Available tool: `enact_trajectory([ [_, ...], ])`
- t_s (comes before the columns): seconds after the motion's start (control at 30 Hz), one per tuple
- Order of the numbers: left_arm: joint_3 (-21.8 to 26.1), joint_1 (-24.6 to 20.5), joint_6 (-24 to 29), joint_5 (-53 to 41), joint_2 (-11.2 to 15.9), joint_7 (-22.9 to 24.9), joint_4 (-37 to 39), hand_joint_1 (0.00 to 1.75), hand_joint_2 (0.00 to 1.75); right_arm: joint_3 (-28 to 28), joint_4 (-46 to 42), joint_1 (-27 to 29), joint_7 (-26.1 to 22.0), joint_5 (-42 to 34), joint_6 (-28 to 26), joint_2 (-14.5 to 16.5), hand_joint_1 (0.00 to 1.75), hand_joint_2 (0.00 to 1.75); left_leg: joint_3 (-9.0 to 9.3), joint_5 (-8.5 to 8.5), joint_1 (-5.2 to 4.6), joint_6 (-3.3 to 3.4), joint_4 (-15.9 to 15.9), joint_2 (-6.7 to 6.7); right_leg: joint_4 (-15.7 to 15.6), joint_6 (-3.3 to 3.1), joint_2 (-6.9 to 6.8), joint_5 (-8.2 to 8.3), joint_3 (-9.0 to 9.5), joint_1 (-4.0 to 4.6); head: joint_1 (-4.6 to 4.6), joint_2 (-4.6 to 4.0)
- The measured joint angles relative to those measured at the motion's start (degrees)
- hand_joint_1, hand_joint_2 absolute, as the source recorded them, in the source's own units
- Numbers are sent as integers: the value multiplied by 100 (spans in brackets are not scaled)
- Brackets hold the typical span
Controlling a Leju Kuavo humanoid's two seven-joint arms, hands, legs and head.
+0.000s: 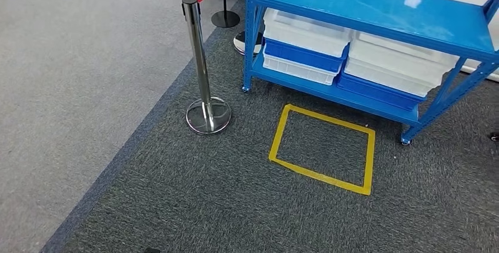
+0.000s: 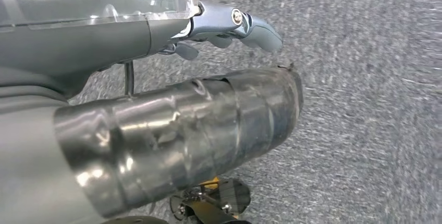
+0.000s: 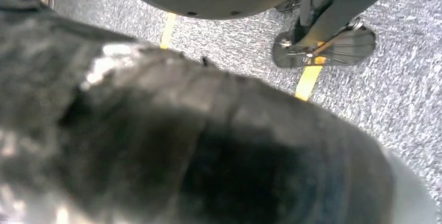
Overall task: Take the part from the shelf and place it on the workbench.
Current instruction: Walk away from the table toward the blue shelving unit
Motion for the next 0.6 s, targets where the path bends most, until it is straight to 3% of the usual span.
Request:
enact_trajectory([
  [0.07, 3, -7, 0, -1, 0, -4, 0, 0, 0, 0, 0, -13, -6, 7, 2, -1, 0, 0, 43, -37, -20, -55, -2, 104, -536, -80, -181, 154, 262, 58, -2, -1],
  [0.1, 4, -13, 0, -1, 1, -5, 0, 0, 0, 0, 0, -19, -10, 7, 3, -1, 0, 0, 60, -50, -29, -85, -9, 151, -589, -114, -193, 133, 272, 85, -2, -1],
  [0.17, 7, -28, 0, -5, -1, -8, 0, 0, 0, -1, 0, -15, -15, 7, 4, -1, 0, 0, 101, -73, -30, -155, -27, 219, -617, -183, -63, 150, 269, 77, -1, 0],
  [0.23, 9, -32, 2, -12, -1, -10, 0, 0, 0, -2, 0, -10, -15, 7, 4, -1, 0, 0, 72, -209, -18, -214, 127, 29, -676, -256, 50, 182, 304, 38, -4, 1],
  [0.3, 16, -25, 3, -15, 1, -11, 0, 0, 0, -2, 0, -21, -14, 7, 4, 0, 0, 0, -183, -555, -2, -246, 722, -258, -702, -307, 168, 200, 319, 24, -8, 1],
  [0.37, 26, -6, 3, -16, 2, -8, 0, 0, 0, -2, 0, -26, -13, 7, 4, 1, 0, 0, -532, -830, 2, -258, 1429, -351, -687, -330, 311, 195, 313, 36, -8, 1],
  [0.4, 29, 4, 2, -16, 3, -6, 0, 0, 0, -2, 0, -24, -10, 7, 4, 2, 0, 0, -630, -832, 1, -258, 1594, -365, -674, -336, 389, 190, 312, 42, -8, 1],
  [0.43, 31, 10, 2, -16, 3, -4, 0, 0, 0, -2, 0, -22, -7, 7, 4, 2, 0, 0, -627, -711, 1, -251, 1535, -376, -656, -336, 472, 181, 313, 47, -8, 1],
  [0.47, 32, 10, 2, -16, 4, -3, 0, 0, 0, -2, 0, -20, -4, 7, 4, 2, 0, 0, -535, -498, 1, -235, 1275, -402, -635, -332, 559, 170, 316, 49, -8, 1],
  [0.53, 35, 7, 2, -15, 12, -3, 0, 0, 0, -2, 0, -23, 0, 7, 4, 6, 0, 0, -259, -97, 6, -189, 542, -635, -578, -303, 708, 140, 298, 53, -7, 0],
  [0.6, 39, 2, -2, -15, 23, -8, 0, 0, 0, -2, 0, -30, 0, 9, 4, 11, 0, 0, -108, 16, 2, -162, 142, -857, -532, -248, 830, 130, 241, 38, -6, 0],
])
